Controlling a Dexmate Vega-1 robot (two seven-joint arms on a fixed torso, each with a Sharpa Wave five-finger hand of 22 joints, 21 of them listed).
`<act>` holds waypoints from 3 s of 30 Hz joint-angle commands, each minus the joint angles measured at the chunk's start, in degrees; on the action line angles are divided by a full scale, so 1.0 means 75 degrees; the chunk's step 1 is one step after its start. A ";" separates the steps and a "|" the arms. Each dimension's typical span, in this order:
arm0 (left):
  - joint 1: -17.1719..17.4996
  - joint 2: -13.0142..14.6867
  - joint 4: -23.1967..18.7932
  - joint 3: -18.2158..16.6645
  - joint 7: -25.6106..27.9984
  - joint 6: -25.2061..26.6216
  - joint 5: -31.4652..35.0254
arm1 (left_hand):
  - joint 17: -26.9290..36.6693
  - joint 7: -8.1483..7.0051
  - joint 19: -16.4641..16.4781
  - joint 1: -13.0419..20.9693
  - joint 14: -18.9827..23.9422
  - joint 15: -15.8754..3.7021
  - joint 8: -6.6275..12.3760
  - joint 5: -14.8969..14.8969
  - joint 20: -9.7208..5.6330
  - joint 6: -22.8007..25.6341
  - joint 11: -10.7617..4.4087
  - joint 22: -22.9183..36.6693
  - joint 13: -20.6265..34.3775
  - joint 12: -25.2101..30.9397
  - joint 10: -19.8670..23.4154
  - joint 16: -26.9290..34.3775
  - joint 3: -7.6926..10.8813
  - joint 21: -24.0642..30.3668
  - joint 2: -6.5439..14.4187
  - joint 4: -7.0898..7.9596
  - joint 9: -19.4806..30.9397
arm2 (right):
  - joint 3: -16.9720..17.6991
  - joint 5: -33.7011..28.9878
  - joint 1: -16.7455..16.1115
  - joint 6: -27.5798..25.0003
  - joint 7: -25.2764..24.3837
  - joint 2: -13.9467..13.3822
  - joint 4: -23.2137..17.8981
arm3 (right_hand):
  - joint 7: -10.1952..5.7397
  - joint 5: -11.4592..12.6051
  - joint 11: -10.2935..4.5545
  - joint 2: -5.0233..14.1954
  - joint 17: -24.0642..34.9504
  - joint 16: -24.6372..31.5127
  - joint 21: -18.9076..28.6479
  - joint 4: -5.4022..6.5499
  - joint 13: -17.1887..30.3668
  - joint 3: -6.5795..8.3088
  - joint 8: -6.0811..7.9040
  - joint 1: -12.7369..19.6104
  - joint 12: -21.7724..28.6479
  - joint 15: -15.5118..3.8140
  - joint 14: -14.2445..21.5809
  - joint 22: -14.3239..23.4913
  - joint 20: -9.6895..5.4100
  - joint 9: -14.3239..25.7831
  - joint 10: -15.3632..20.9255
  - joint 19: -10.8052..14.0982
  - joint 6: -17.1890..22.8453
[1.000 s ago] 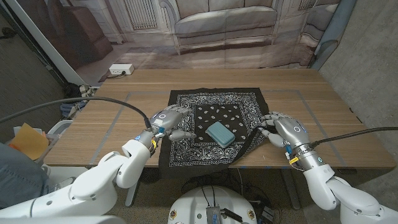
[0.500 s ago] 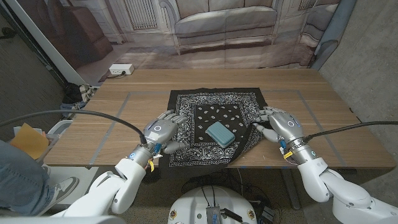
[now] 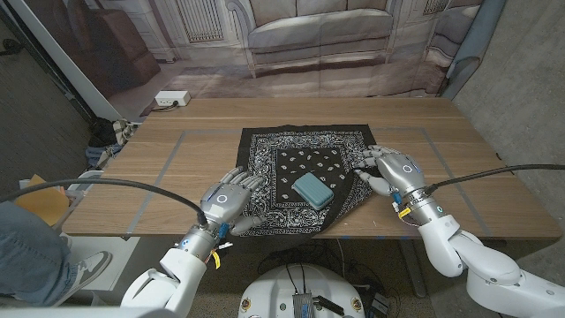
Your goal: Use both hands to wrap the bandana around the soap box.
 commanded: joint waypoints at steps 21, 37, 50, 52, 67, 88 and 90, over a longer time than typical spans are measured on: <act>0.1041 -0.1810 0.1018 0.0175 -0.1061 -0.0298 0.3070 | 0.0026 0.0019 -0.0182 -0.0040 -0.0341 -0.0610 -0.0113 0.0178 0.0013 -0.0435 0.0058 0.0027 0.0020 -0.0081 -0.0372 -0.0052 -0.0149 0.0019 -0.0040 0.0021 0.0021 | -0.0445 -0.0363 0.1128 0.0799 0.0713 0.0508 0.0455 | -0.0020 -0.0030 0.0015 0.0074 0.0009 -0.0023 -0.0042 -0.0034 0.0021 0.0025 -0.0040 0.0028 -0.0046 -0.0595 0.0082 0.0037 -0.0412 0.0021 0.0048 0.0003 0.0111; 0.1124 -0.2390 0.1853 0.0340 -0.0716 -0.0345 0.3417 | 0.0023 -0.0004 -0.0172 0.0114 -0.0395 -0.0614 -0.0088 0.0265 0.0140 -0.0602 0.0024 0.0033 0.0026 -0.0055 -0.0512 -0.0021 -0.0127 0.0056 0.0017 -0.0035 0.0026 | -0.0535 -0.0352 0.1322 0.1146 0.0858 0.0667 0.0554 | -0.0019 -0.0049 0.0000 0.0072 0.0009 -0.0025 -0.0041 -0.0048 0.0021 0.0032 -0.0060 0.0035 -0.0062 -0.0613 0.0095 0.0037 -0.0416 0.0019 0.0070 0.0017 0.0130; 0.0219 -0.3190 0.3344 0.0926 0.1190 -0.0247 0.2494 | 0.0019 -0.0153 0.0190 0.0464 0.0146 -0.0725 0.0178 0.0409 0.0248 0.0058 -0.0159 0.0046 0.0026 0.0194 0.0137 0.0140 -0.0059 0.0197 0.0164 -0.0161 0.0026 | -0.0391 -0.0235 0.1156 0.1176 0.0803 0.0596 0.0494 | -0.0020 -0.0060 -0.0001 0.0072 0.0010 -0.0025 -0.0041 -0.0058 0.0022 0.0037 -0.0078 0.0039 -0.0078 -0.0614 0.0105 0.0037 -0.0416 0.0018 0.0081 0.0024 0.0138; 0.0081 -0.3263 0.3547 0.1026 0.1480 -0.0180 0.2351 | 0.0019 -0.0164 0.0231 0.0527 0.0233 -0.0738 0.0198 0.0422 0.0266 0.0134 -0.0130 0.0047 0.0026 0.0219 0.0233 0.0158 -0.0038 0.0206 0.0200 -0.0183 0.0025 | -0.0362 -0.0195 0.1118 0.1176 0.0754 0.0602 0.0488 | -0.0020 -0.0062 -0.0004 0.0074 0.0011 -0.0025 -0.0042 -0.0058 0.0022 0.0038 -0.0083 0.0038 -0.0081 -0.0613 0.0107 0.0037 -0.0420 0.0018 0.0085 0.0026 0.0138; -0.0264 -0.2807 0.3639 0.1180 0.3206 -0.0022 0.1054 | 0.0013 -0.0680 0.1156 0.1093 0.2324 -0.1073 0.0968 0.0150 0.0031 0.3022 -0.0404 0.0046 0.0011 0.0475 0.2775 0.0414 0.0083 0.0320 0.0649 -0.0311 -0.0026 | -0.0325 -0.0183 0.0958 0.1072 0.0505 0.0650 0.0558 | -0.0020 -0.0073 0.0003 0.0077 0.0016 -0.0023 -0.0044 -0.0051 0.0023 0.0033 -0.0100 0.0018 -0.0092 -0.0608 0.0116 0.0037 -0.0408 0.0017 0.0108 0.0028 0.0149; -0.0477 -0.2003 0.3162 0.1026 0.4168 -0.0215 -0.0200 | 0.0022 -0.0547 0.2184 0.1883 0.5030 -0.1208 0.1658 -0.0384 -0.0055 0.6215 -0.0405 0.0057 0.0101 0.0415 0.5911 0.0430 0.0733 0.0394 0.1619 -0.0322 -0.0075 | -0.0500 -0.0162 0.1102 0.1057 0.0565 0.0845 0.0649 | -0.0021 -0.0084 -0.0011 0.0079 0.0019 -0.0018 -0.0053 -0.0051 0.0024 0.0035 -0.0136 0.0006 -0.0119 -0.0610 0.0143 0.0037 -0.0392 0.0018 0.0110 0.0018 0.0134; -0.0504 -0.1873 0.3023 0.1010 0.3996 -0.0153 -0.0142 | 0.0019 -0.0534 0.2190 0.1888 0.5062 -0.1217 0.1656 -0.0396 -0.0060 0.6236 -0.0400 0.0058 0.0108 0.0407 0.5960 0.0415 0.0759 0.0389 0.1618 -0.0310 -0.0078 | -0.0500 -0.0144 0.1101 0.1030 0.0579 0.0858 0.0640 | -0.0021 -0.0085 -0.0015 0.0079 0.0019 -0.0020 -0.0054 -0.0052 0.0024 0.0034 -0.0138 0.0005 -0.0123 -0.0609 0.0140 0.0037 -0.0396 0.0018 0.0107 0.0016 0.0136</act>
